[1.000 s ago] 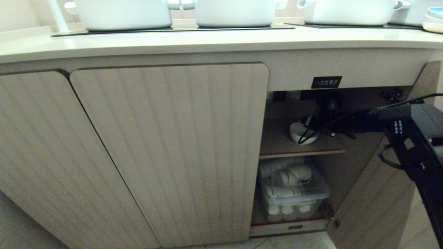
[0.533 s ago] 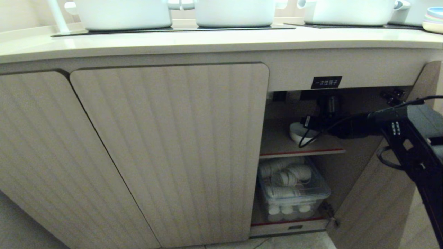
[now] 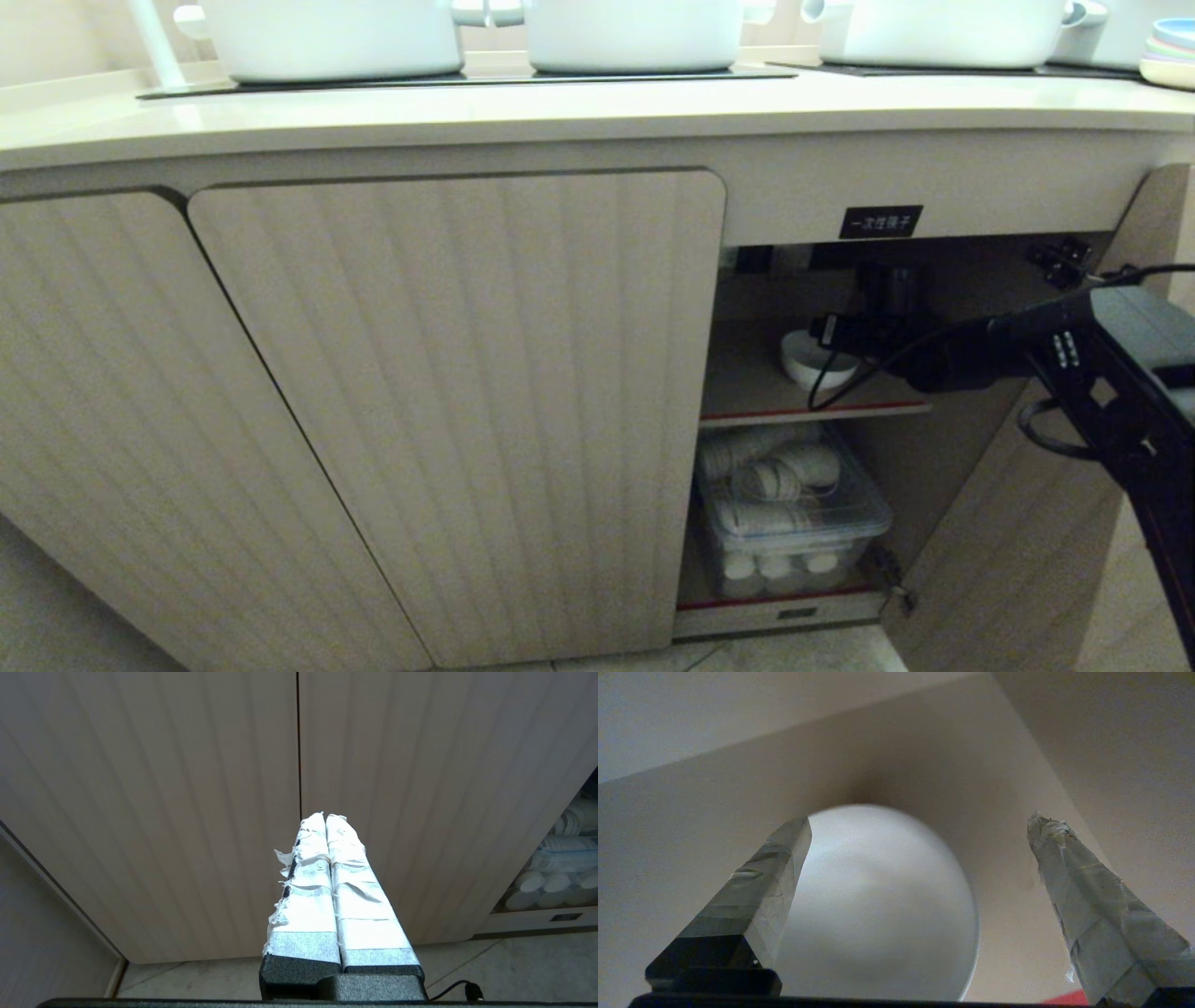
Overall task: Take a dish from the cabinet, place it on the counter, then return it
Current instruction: Close the cabinet door
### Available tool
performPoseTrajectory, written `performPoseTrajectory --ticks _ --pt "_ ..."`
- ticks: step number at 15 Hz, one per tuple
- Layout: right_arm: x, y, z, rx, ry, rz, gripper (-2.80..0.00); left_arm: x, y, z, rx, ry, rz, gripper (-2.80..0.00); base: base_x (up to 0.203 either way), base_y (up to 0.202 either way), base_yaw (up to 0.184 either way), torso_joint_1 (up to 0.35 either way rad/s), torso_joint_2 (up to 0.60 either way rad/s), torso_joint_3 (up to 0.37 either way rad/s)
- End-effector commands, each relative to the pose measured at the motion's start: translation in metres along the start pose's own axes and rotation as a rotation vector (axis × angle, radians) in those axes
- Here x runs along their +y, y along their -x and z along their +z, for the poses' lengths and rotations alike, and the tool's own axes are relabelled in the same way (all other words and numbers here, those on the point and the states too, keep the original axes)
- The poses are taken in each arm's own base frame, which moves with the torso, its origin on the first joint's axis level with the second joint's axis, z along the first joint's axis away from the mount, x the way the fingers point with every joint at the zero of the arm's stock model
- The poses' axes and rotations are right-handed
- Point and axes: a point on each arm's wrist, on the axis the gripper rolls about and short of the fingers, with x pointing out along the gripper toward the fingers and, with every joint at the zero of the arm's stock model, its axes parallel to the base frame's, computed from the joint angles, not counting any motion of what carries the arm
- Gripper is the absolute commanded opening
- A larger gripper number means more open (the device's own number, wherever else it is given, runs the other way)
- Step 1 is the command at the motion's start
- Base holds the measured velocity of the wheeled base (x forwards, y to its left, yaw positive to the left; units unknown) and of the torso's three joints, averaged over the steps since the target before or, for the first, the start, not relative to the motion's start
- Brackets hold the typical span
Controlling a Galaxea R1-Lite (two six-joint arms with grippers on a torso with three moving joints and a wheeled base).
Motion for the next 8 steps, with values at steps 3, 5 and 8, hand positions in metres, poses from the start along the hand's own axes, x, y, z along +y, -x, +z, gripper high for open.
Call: performPoseTrajectory --ticks 3,5,8 --pt "0.0004 0.0029 0.0034 -0.051 -0.001 0.011 0.00 0.0000 0.0000 0.0001 -0.001 -0.001 0.000 -2.80 0.000 0.000 0.000 0.000 0.00 0.000" --pt "0.0032 0.0040 0.0034 -0.062 0.001 0.017 0.00 0.0000 0.0000 -0.0001 0.000 0.001 0.000 -2.80 0.000 0.000 0.000 0.000 0.00 0.000" --pt "0.0031 0.0053 0.0009 -0.088 0.034 0.024 0.00 0.0000 0.0000 0.0001 -0.001 0.001 0.002 -2.80 0.000 0.000 0.000 0.000 0.00 0.000"
